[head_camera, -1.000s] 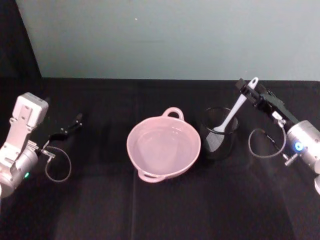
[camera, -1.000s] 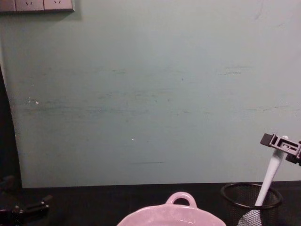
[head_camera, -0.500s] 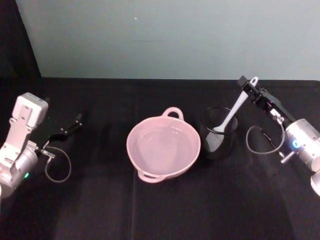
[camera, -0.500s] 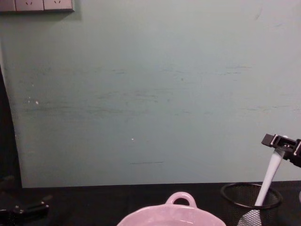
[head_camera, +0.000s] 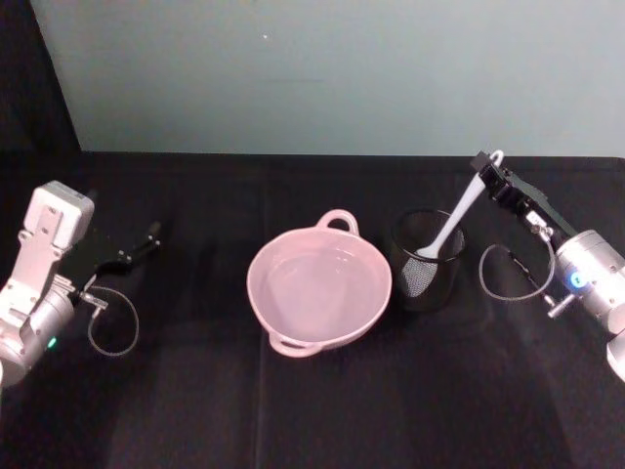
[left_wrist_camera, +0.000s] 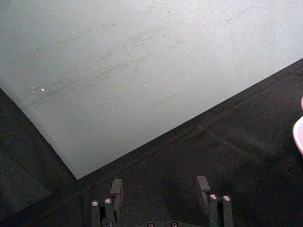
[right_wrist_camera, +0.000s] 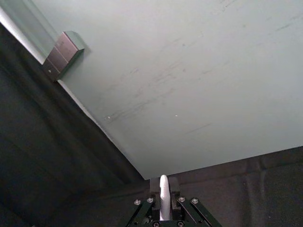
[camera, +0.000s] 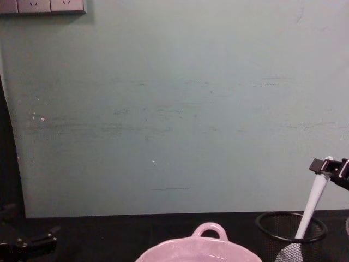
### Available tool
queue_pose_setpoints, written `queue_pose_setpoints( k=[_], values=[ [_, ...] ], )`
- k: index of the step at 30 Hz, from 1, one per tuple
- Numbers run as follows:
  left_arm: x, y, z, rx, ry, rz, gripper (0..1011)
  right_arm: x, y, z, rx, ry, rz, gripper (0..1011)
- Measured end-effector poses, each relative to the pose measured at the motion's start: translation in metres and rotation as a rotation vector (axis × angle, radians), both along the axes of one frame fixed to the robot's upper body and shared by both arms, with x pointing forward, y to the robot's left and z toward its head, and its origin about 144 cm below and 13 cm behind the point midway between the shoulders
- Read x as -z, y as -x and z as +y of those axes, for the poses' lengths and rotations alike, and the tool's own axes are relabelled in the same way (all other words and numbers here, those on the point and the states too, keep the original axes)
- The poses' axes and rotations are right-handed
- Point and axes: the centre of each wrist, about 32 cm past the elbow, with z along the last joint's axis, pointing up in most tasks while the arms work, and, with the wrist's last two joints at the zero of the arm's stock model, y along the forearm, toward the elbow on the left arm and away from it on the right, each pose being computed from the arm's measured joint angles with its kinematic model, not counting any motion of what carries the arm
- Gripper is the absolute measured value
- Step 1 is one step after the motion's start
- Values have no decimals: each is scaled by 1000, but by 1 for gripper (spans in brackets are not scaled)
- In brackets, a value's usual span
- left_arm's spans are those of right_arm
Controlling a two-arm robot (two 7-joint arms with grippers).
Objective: Use the one hand to pick up the spoon and stir the clear water in the bowl.
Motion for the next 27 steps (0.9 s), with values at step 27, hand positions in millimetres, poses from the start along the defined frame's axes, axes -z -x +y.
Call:
queue_pose_setpoints(
  k=[27],
  values=[
    [0,0,0,0,0,0,1011,-92,7,14,-157,404,-241,109]
  ],
)
